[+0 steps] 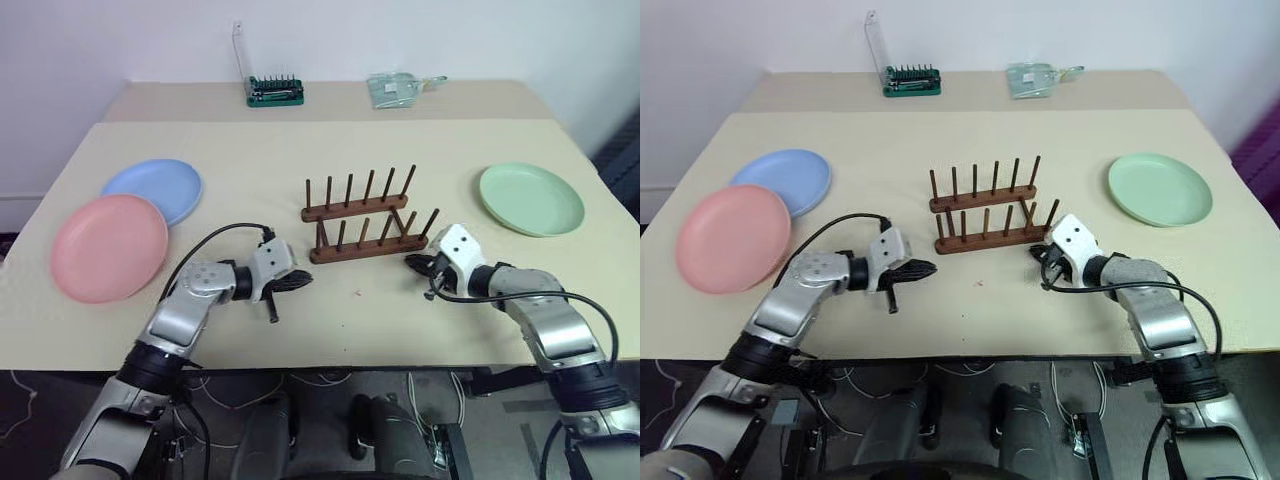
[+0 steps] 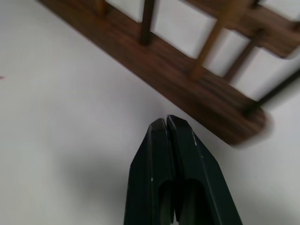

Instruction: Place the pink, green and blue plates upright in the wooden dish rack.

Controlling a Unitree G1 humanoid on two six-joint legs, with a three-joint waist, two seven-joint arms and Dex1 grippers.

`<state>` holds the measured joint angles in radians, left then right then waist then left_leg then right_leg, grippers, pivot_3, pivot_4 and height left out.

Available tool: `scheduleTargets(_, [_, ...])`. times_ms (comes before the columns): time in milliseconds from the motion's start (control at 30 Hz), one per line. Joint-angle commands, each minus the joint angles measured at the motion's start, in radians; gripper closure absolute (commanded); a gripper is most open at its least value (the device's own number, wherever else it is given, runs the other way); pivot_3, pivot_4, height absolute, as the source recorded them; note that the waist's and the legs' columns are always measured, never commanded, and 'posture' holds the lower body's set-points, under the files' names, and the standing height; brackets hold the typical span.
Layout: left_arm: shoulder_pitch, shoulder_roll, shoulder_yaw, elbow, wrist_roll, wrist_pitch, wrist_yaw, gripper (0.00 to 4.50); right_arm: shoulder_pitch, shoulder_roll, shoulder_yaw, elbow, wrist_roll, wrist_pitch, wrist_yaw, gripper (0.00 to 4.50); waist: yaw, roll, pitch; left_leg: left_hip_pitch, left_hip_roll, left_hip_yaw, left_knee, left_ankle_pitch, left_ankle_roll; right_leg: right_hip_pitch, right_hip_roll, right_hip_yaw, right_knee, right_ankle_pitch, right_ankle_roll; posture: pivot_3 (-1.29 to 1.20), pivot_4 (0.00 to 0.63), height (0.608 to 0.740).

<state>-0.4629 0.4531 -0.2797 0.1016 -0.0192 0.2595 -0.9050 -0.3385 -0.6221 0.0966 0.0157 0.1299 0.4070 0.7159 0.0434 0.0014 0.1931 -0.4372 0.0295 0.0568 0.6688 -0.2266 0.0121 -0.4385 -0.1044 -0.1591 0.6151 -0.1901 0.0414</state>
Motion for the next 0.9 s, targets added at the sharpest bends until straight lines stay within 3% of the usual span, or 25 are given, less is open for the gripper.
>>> scheduleTargets(33, [-0.038,-0.026,-0.019,0.174,0.102,-0.021,0.134,4.35,-0.053,0.032,0.025,0.071,-0.065,-0.016,-0.059,4.50,-0.001,0.000,-0.002,0.000,0.000,0.000,0.000,0.000,0.000,0.001,0.000,0.000,0.000,0.000,0.000,0.00,0.150,0.730])
scheduleTargets(267, [-0.173,-0.094,0.003,0.441,0.136,-0.143,0.292,4.35,-0.193,0.107,0.021,0.295,-0.137,-0.098,-0.170,4.50,-0.008,0.000,-0.005,0.011,0.002,0.001,-0.001,-0.002,-0.003,0.010,0.001,0.000,-0.002,0.000,0.000,0.00,0.150,0.730])
scheduleTargets(533, [-0.269,-0.132,0.023,0.619,0.133,-0.219,0.356,4.35,-0.322,0.145,0.012,0.506,-0.162,-0.202,-0.212,4.50,-0.024,0.000,-0.005,0.011,0.002,0.002,-0.002,0.000,0.000,0.009,0.001,0.000,0.000,0.001,0.001,0.00,0.150,0.730])
scheduleTargets(900, [-0.247,-0.138,0.046,0.645,0.142,-0.241,0.411,4.35,-0.275,0.123,-0.015,0.462,-0.156,-0.221,-0.207,4.50,-0.033,0.000,-0.005,0.011,0.002,0.002,-0.002,0.000,0.000,0.009,0.000,0.000,0.000,0.002,0.003,0.00,0.150,0.730])
